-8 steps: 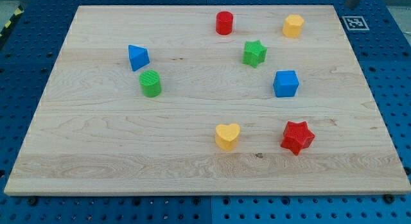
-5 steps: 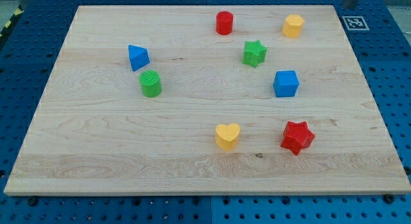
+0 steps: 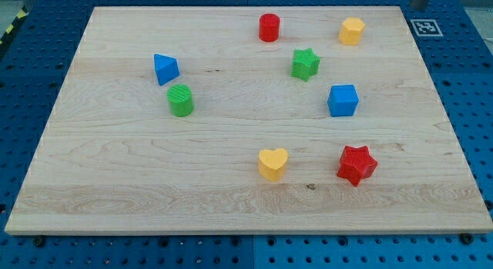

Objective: Move the green star to the center

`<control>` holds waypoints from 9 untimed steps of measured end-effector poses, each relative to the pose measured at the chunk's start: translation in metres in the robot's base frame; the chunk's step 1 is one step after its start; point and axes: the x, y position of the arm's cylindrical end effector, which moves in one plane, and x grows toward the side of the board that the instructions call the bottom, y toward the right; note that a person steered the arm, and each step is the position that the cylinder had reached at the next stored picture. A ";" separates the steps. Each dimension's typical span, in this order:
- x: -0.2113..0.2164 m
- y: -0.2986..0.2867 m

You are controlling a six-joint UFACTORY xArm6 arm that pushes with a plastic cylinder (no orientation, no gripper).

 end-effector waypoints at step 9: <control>0.145 -0.088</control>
